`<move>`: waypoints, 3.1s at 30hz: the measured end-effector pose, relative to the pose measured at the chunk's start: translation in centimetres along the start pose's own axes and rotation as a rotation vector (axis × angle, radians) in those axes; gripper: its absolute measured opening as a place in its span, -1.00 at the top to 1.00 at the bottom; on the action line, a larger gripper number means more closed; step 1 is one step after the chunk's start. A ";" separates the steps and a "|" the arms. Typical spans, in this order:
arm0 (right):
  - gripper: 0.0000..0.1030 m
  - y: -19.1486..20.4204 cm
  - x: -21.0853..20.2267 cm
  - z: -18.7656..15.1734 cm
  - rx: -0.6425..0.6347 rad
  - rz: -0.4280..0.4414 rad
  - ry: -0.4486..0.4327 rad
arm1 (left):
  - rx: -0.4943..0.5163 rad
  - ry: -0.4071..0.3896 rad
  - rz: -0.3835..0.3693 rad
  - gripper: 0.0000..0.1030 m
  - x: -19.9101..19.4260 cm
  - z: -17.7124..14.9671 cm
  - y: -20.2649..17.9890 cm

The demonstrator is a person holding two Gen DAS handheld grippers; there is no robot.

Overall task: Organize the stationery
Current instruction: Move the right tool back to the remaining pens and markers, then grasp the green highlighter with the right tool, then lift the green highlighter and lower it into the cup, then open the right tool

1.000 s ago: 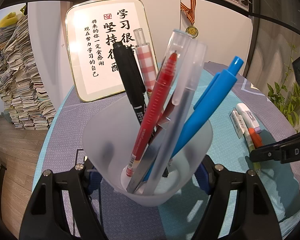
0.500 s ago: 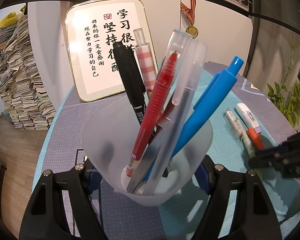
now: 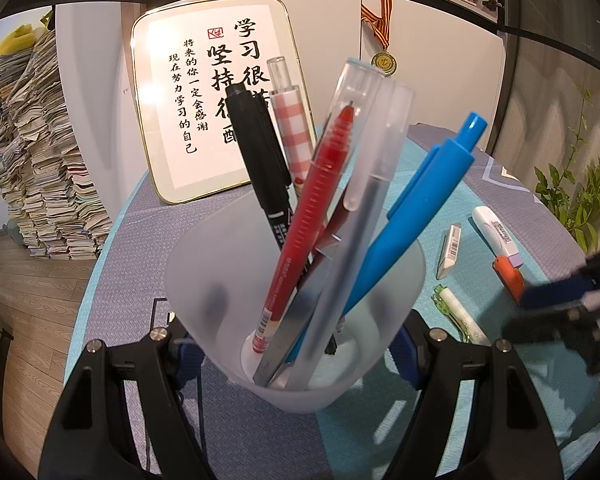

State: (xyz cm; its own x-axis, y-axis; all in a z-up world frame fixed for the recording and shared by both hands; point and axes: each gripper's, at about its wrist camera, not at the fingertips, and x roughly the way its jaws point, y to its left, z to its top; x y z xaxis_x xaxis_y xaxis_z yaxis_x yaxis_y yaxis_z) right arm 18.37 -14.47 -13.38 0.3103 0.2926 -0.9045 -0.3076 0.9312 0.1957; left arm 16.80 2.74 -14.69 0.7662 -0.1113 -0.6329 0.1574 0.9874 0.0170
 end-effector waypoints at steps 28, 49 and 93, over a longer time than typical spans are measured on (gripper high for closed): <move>0.71 2.4 -2.1 1.5 -0.059 -0.041 -0.128 | -0.004 0.000 0.002 -0.46 0.1 0.0 0.0; 0.88 7.2 -13.8 1.9 -0.202 -0.031 -0.449 | -0.004 0.000 0.001 -0.46 0.1 0.0 0.0; 0.77 4.0 4.1 5.1 -0.164 -0.019 0.004 | -0.011 0.000 0.004 -0.46 0.2 0.0 0.0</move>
State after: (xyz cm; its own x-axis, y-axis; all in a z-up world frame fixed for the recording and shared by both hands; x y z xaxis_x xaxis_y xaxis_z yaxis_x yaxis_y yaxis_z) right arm 23.03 -8.42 -14.38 0.3140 0.2745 -0.9089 -0.4443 0.8885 0.1149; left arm 16.91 2.73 -14.80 0.7670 -0.1078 -0.6325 0.1477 0.9890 0.0106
